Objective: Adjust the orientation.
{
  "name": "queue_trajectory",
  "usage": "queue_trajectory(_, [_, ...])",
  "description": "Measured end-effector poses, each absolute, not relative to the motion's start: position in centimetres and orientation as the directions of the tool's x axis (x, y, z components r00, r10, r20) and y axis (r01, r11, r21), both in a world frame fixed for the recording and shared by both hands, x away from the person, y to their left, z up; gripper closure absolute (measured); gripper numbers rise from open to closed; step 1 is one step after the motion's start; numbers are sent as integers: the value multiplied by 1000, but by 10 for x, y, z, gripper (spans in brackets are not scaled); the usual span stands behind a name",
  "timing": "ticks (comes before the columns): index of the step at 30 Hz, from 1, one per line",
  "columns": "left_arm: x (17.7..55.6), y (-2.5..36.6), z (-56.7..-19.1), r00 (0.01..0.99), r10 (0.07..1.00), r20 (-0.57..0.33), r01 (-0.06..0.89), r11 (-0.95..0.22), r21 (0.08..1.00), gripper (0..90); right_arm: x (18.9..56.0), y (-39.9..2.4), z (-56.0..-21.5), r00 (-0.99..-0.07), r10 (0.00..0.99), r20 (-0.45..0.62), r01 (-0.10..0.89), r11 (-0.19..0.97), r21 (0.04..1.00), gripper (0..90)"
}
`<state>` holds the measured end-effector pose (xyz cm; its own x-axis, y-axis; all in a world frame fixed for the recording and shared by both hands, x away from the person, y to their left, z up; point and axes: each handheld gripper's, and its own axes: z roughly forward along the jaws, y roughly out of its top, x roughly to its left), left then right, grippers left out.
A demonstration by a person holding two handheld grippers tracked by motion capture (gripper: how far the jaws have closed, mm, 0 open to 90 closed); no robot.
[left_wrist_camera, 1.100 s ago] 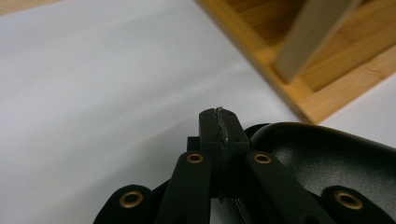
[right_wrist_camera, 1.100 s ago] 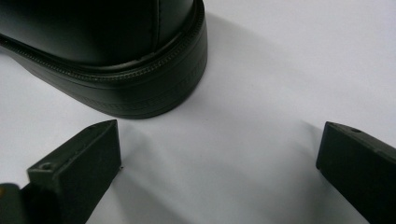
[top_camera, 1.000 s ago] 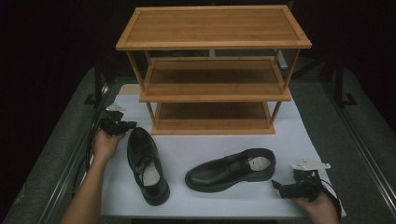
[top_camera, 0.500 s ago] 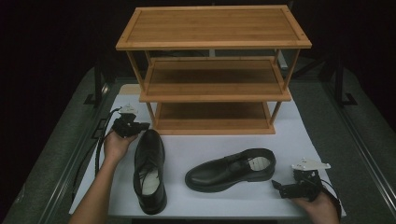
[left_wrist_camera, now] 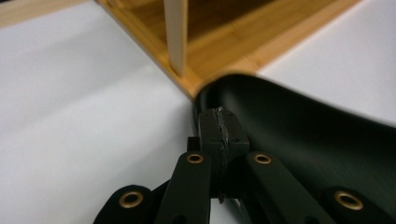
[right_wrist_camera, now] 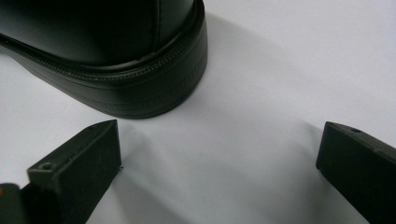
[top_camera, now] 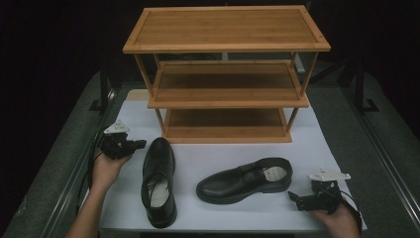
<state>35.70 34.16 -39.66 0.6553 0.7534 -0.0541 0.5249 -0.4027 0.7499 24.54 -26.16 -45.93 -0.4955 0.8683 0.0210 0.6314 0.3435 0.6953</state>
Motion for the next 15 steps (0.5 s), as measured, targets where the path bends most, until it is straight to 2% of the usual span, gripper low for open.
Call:
queue_trajectory(9, [277, 354, -414, 673, 735, -88, 546, -413, 729, 900, 245, -261, -459, -495, 869, 20, 632, 344, 695, 0])
queue_trajectory(15, [259, 350, -427, 692, 710, -130, 566, -422, 708, 900, 245, -261, -459, -493, 870, 21, 634, 343, 693, 0])
